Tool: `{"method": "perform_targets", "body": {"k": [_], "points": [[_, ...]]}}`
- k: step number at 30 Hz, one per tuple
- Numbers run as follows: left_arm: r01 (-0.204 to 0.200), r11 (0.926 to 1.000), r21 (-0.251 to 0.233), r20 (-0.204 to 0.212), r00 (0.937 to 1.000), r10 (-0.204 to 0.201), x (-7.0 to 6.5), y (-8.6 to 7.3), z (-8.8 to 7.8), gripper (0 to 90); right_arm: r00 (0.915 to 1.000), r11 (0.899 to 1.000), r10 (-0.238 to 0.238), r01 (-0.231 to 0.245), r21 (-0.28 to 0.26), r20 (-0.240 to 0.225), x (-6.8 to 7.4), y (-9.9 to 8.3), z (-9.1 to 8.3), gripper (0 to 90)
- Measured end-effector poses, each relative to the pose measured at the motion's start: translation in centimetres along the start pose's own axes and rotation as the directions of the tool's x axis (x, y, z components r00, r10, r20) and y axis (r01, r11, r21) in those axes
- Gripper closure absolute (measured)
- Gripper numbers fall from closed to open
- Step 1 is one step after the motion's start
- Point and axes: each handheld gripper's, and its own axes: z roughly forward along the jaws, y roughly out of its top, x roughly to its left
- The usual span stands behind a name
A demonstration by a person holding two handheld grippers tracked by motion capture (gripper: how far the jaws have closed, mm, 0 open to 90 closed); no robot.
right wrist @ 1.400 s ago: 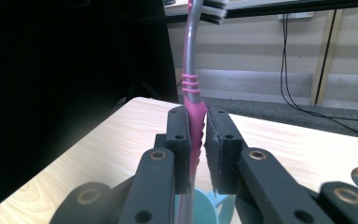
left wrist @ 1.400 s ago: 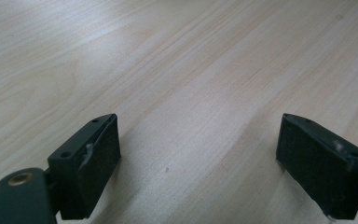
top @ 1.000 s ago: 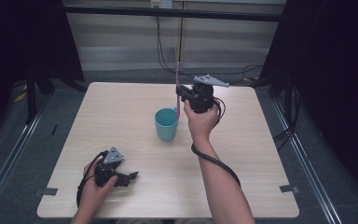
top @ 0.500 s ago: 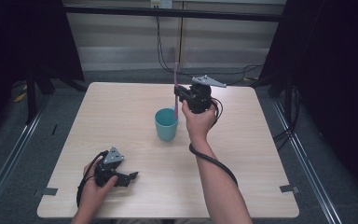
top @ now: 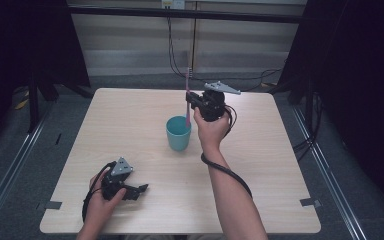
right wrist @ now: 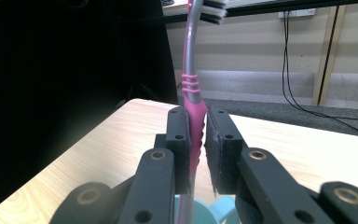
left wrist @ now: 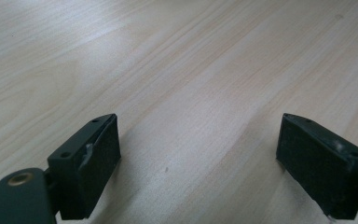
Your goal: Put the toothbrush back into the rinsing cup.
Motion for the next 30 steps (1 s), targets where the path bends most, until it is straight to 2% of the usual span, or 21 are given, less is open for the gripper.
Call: {"method": "perform_targets", "body": {"k": [13,30], "points": [[-0.002,1.0000,0.000,-0.001,1.0000,0.002,0.0,0.0,0.0,13.2,0.9998,1.000,0.005,-0.005,0.005,-0.017,0.1,-0.7,0.9,80.8],[0.001,1.0000,-0.001,0.001,1.0000,-0.001,0.0,0.0,0.0,13.2,0.9988,1.000,-0.026,0.026,-0.002,-0.042,0.5,-1.0,1.4,80.8]]}}
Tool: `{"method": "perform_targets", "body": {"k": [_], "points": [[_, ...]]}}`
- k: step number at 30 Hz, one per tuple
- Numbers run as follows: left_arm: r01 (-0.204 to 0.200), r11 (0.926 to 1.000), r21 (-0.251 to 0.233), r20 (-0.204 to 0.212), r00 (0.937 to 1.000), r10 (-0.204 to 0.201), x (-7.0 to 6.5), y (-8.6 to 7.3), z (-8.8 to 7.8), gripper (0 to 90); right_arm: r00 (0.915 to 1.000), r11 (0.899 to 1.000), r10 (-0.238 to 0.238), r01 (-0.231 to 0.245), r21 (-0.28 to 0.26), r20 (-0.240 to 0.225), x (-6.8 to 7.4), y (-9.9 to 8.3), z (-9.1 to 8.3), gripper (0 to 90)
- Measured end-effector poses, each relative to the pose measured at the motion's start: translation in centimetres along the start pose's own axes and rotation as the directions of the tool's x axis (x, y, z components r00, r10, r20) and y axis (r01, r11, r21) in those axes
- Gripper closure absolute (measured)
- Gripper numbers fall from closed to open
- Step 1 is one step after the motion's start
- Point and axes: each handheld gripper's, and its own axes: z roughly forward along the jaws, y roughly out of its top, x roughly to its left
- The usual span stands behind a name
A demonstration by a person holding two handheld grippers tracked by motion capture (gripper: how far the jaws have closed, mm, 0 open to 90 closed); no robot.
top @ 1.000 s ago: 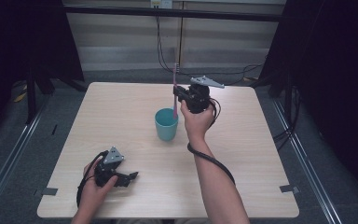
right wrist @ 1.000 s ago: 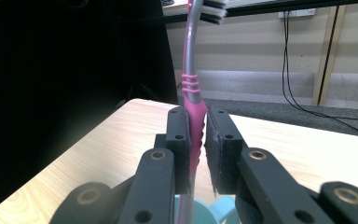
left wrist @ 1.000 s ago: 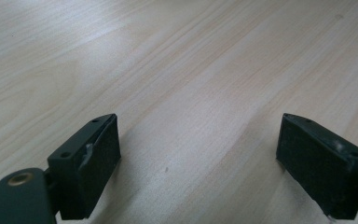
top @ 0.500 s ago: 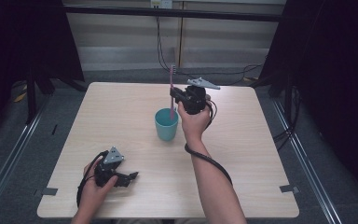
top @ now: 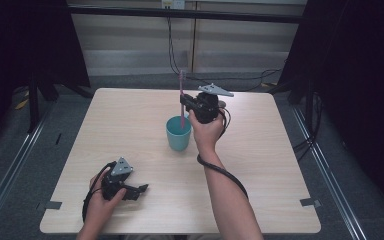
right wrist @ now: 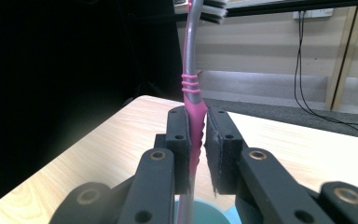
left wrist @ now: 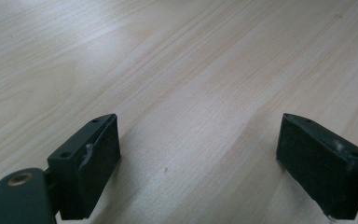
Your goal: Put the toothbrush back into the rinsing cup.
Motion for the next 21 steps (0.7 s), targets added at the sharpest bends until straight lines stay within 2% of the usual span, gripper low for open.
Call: {"method": "perform_targets", "body": {"k": [19,21], "points": [[-0.005,1.0000,0.004,-0.004,1.0000,0.005,0.0,0.0,0.0,13.1,1.0000,1.000,-0.005,0.005,0.008,-0.004,0.0,-1.5,1.0,80.7],[-0.015,0.9998,0.011,-0.002,0.9999,0.015,0.1,0.0,-0.1,13.1,1.0000,1.000,-0.004,0.004,0.009,-0.002,0.0,-1.6,1.1,80.7]]}}
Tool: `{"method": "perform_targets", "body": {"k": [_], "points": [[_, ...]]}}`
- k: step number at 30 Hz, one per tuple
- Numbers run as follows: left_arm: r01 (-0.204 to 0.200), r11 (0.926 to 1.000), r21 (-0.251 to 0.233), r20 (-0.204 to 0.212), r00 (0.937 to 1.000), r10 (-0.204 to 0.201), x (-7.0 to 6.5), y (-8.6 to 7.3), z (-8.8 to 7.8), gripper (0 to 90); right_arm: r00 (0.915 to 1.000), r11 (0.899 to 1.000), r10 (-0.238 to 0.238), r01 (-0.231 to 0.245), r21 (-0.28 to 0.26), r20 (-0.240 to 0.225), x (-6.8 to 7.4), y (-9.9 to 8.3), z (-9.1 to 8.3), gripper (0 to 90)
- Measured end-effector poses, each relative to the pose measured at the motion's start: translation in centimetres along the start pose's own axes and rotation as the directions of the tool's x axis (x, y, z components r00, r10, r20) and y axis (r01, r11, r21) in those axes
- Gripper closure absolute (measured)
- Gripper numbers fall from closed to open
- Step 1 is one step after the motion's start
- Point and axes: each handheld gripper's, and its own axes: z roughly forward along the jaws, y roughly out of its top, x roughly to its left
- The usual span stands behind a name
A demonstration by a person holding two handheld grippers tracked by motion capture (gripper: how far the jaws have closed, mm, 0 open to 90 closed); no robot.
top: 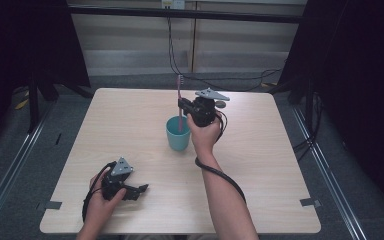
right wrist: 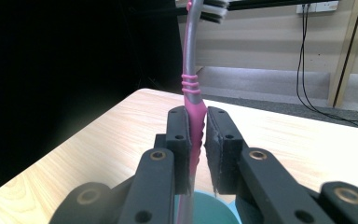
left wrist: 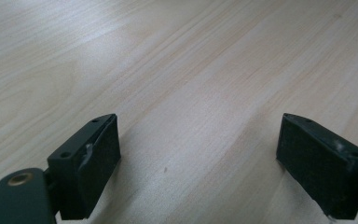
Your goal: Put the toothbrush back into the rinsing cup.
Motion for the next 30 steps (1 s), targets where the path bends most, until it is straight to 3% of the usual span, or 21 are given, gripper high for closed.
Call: {"method": "perform_targets", "body": {"k": [11,30], "points": [[-0.001,1.0000,0.001,0.004,1.0000,0.001,0.0,0.0,0.0,13.1,0.9998,1.000,-0.020,0.020,0.012,0.008,0.2,-0.8,0.0,80.6],[0.000,1.0000,-0.001,0.007,1.0000,0.000,0.0,0.0,0.0,12.9,0.9999,0.999,0.007,-0.008,0.036,0.012,-0.5,-3.3,-0.8,80.6]]}}
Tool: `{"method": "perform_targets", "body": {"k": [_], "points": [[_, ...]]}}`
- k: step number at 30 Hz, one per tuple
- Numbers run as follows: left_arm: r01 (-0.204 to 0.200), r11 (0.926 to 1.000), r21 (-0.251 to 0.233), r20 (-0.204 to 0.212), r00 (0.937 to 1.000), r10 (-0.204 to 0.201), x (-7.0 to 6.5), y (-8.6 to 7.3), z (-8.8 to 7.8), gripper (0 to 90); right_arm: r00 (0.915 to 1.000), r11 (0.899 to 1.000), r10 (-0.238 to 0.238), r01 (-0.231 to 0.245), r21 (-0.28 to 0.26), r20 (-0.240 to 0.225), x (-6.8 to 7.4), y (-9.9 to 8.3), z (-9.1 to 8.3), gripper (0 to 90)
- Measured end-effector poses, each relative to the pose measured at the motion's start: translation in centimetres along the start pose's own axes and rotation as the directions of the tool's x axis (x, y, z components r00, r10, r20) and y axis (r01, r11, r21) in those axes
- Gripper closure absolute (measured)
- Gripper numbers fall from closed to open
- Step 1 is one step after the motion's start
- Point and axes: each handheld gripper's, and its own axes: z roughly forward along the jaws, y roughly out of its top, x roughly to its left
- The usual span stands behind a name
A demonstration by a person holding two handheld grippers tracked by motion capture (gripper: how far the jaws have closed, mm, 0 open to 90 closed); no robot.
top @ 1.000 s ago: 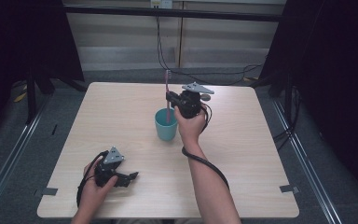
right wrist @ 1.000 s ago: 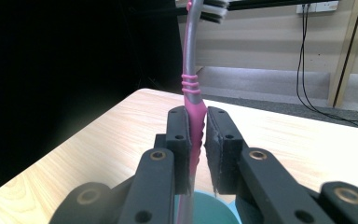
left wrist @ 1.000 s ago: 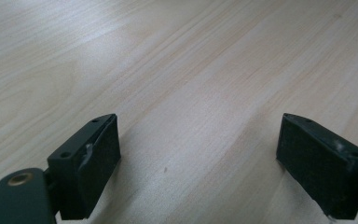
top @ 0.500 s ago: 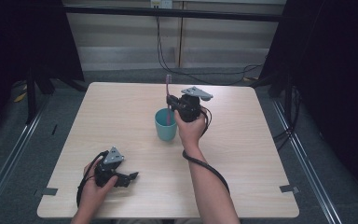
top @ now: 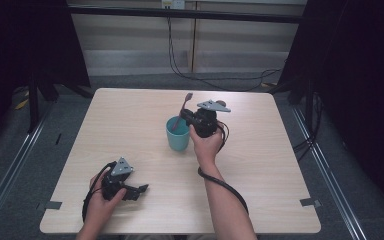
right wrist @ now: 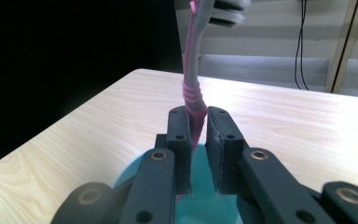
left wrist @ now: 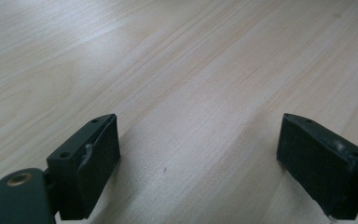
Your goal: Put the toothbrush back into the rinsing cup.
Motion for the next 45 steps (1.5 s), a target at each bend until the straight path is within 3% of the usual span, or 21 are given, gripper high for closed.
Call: {"method": "perform_targets", "body": {"k": [32,45], "points": [[-0.006,1.0000,0.003,0.005,1.0000,0.006,0.0,0.0,0.0,12.3,0.9998,0.998,0.019,-0.019,0.060,-0.004,-1.0,-2.3,-1.0,80.5],[-0.007,1.0000,0.002,0.006,1.0000,0.007,0.0,0.0,0.0,12.2,0.9998,0.997,-0.007,0.005,0.073,0.020,-1.0,-1.8,-1.4,80.3]]}}
